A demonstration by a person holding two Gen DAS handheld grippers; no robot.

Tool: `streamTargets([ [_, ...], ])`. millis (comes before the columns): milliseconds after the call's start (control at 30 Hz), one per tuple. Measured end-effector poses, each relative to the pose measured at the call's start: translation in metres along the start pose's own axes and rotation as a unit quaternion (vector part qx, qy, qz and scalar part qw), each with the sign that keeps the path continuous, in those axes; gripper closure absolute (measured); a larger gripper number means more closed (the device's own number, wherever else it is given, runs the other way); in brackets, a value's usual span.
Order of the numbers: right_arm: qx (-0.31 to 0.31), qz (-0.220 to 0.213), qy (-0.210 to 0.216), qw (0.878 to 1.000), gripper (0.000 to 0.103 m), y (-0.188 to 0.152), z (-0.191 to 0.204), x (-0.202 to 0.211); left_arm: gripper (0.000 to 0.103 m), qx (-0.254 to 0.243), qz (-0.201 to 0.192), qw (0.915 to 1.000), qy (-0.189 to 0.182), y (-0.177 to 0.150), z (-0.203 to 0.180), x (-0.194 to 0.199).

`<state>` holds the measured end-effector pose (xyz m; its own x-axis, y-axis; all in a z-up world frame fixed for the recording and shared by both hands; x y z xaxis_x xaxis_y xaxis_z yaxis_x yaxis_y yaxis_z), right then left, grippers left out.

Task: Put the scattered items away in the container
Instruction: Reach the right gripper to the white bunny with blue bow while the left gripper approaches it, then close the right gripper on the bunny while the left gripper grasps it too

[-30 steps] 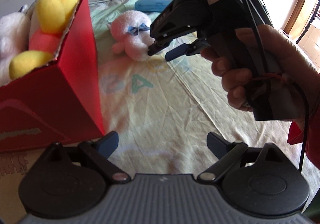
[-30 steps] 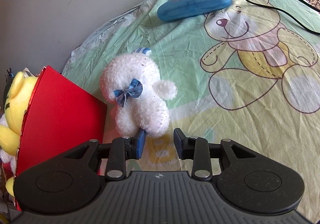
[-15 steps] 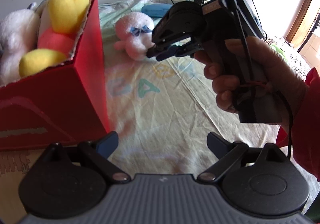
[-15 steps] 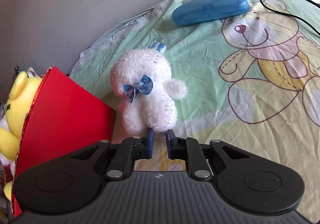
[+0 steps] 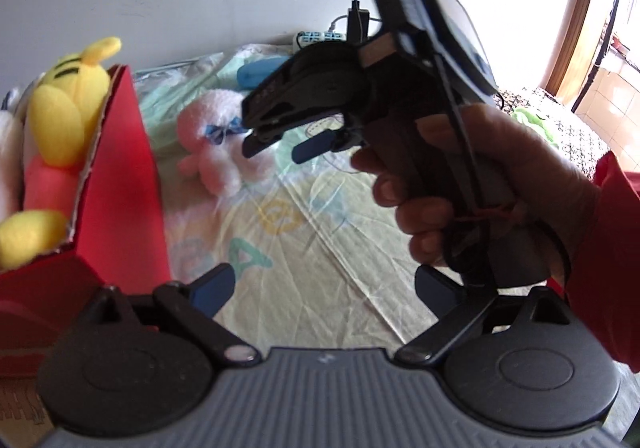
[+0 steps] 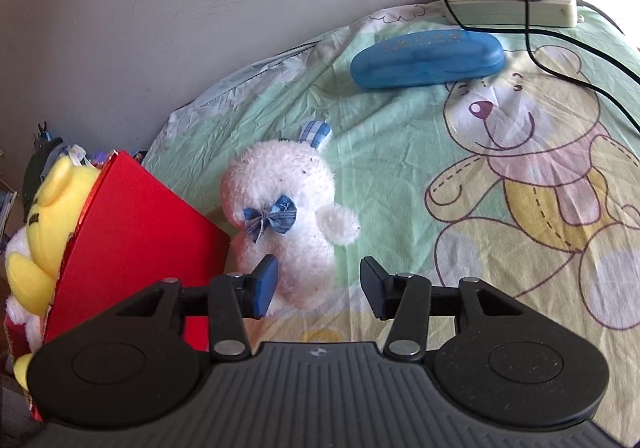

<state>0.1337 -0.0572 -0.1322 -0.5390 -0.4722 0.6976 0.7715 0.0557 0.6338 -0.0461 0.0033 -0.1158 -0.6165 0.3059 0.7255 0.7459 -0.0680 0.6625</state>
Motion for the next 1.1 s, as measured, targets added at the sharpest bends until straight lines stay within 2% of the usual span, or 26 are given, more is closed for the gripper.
streamTargets([
  [100, 0.021, 0.023, 0.015, 0.999, 0.057, 0.005, 0.000, -0.018, 0.014, -0.015, -0.003, 0.9999, 0.006, 0.003, -0.006, -0.006],
  [167, 0.011, 0.035, 0.053, 0.998, 0.072, 0.006, -0.003, -0.024, 0.013, -0.012, -0.010, 0.9998, 0.008, 0.007, -0.004, -0.009],
  [200, 0.007, 0.041, 0.064, 0.997, 0.074, 0.006, -0.004, -0.025, 0.006, -0.006, -0.011, 0.9999, 0.008, 0.010, -0.001, -0.010],
  [233, 0.004, 0.043, 0.066, 0.997, 0.075, 0.006, -0.006, -0.023, 0.005, 0.000, -0.007, 1.0000, 0.000, 0.013, 0.001, -0.012],
  [333, 0.003, 0.040, 0.069, 0.997, 0.076, 0.005, -0.014, -0.011, 0.003, 0.007, 0.004, 0.9993, -0.037, 0.016, -0.001, -0.015],
  [433, 0.021, 0.048, 0.064, 0.997, 0.076, 0.002, -0.023, 0.005, 0.006, -0.032, -0.011, 0.9982, -0.049, 0.013, -0.016, -0.010],
  [500, 0.021, 0.062, 0.061, 0.996, 0.076, -0.004, -0.032, 0.014, 0.006, -0.041, -0.005, 0.9969, -0.067, 0.010, -0.018, -0.007],
  [600, 0.009, 0.079, 0.069, 0.994, 0.076, -0.024, -0.045, 0.032, 0.006, -0.025, 0.009, 0.9967, -0.077, 0.008, -0.007, -0.005],
  [800, -0.034, 0.079, 0.069, 0.994, 0.076, -0.081, -0.057, 0.078, 0.007, 0.028, 0.015, 0.9956, -0.088, 0.013, 0.019, -0.006],
  [867, -0.050, 0.074, 0.062, 0.994, 0.075, -0.096, -0.060, 0.090, 0.010, 0.037, 0.017, 0.9947, -0.094, 0.018, 0.016, -0.011],
  [967, -0.062, 0.054, 0.030, 0.996, 0.067, -0.106, -0.063, 0.109, 0.014, 0.036, 0.022, 0.9940, -0.101, 0.021, 0.002, -0.023],
  [1033, -0.086, 0.031, 0.013, 0.996, 0.057, -0.108, -0.071, 0.120, 0.023, 0.030, 0.037, 0.9939, -0.100, 0.019, -0.009, -0.036],
  [1100, -0.132, -0.003, -0.008, 0.991, 0.056, -0.109, -0.083, 0.129, 0.039, 0.039, 0.058, 0.9928, -0.098, 0.014, -0.015, -0.049],
])
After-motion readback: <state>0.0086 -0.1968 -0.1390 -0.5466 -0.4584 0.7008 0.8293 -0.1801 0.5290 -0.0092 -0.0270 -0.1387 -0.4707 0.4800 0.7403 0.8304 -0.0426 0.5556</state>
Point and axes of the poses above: each gripper's, at about its wrist camera, not at the fingertips, and x roughly against the way its jaws point, z to its left, y to its top, the point moved 3 cm from there along -x, roughly the way its jaws point, and after that the axes turned 11 degrees about x, right-handed, at the moved point
